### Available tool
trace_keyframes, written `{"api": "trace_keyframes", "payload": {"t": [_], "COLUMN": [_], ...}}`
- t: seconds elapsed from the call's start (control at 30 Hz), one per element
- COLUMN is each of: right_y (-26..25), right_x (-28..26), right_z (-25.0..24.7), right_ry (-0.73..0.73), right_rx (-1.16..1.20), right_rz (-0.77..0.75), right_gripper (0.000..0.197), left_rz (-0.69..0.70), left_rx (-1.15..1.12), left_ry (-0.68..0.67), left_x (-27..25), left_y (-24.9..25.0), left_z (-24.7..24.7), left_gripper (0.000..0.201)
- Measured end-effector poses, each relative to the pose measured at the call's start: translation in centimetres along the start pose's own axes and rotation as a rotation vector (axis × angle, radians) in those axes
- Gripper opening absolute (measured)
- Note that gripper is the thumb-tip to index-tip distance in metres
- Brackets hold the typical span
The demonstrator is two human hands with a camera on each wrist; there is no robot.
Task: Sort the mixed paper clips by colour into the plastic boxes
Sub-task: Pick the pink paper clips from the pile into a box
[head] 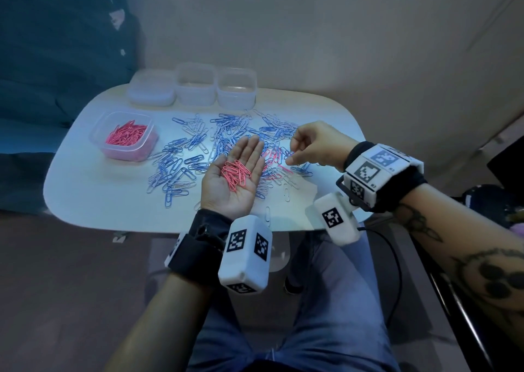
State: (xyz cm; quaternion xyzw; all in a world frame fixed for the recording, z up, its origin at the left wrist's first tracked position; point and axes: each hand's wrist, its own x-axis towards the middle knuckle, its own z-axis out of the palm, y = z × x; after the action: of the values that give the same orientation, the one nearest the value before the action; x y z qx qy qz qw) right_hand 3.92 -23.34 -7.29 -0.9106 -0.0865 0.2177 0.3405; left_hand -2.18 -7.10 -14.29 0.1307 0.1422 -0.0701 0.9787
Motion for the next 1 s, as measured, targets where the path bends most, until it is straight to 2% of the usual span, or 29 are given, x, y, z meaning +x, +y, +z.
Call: {"api": "trace_keyframes", "payload": {"t": [0.1,0.2,0.37,0.5,0.57,0.7,0.87,0.93,1.0], "right_y": [-0.3,-0.9,-1.9,-0.5,0.2,0.5,0.6,0.5,0.4], "right_x": [-0.6,-1.0,-0.9,0.3,0.7,0.7,0.4,0.6,0.7], "right_z": [-0.1,-0.1,0.0,-0.4,-0.4,0.3,2.1,2.1,2.0], "right_ry": [-0.061,-0.100,-0.139,-0.031,0.034,0.158,0.077,0.056,0.017], "right_rx": [0.198,0.365,0.388,0.077,-0.099,-0.243,-0.409,-0.440,-0.468], "right_rz": [-0.026,-0.036,-0.042,0.015,0.027,-0.010,-0.014,-0.014,-0.022], "right_gripper": [0.020,0.017,0.016,0.016,0.004,0.014,0.007,0.002,0.011], "left_rz": [-0.011,-0.021,-0.038,0.004,0.020,0.032,0.028,0.019,0.007], "left_rx": [-0.005,-0.006,0.006,0.010,0.017,0.024,0.018,0.020,0.015], "left_ry": [0.013,0.018,0.022,-0.017,-0.024,-0.027,-0.026,-0.018,-0.004], "left_x": [-0.2,-0.5,-0.5,-1.0,-1.2,-1.4,-1.6,-1.6,-1.7], "left_y": [-0.5,-0.7,-0.9,-0.1,0.5,0.8,0.4,0.2,0.0], "left_z": [0.3,0.7,0.8,0.6,0.6,0.6,1.2,1.2,1.3], "left_gripper": [0.047,0.042,0.047,0.050,0.046,0.062,0.054,0.059,0.062]}}
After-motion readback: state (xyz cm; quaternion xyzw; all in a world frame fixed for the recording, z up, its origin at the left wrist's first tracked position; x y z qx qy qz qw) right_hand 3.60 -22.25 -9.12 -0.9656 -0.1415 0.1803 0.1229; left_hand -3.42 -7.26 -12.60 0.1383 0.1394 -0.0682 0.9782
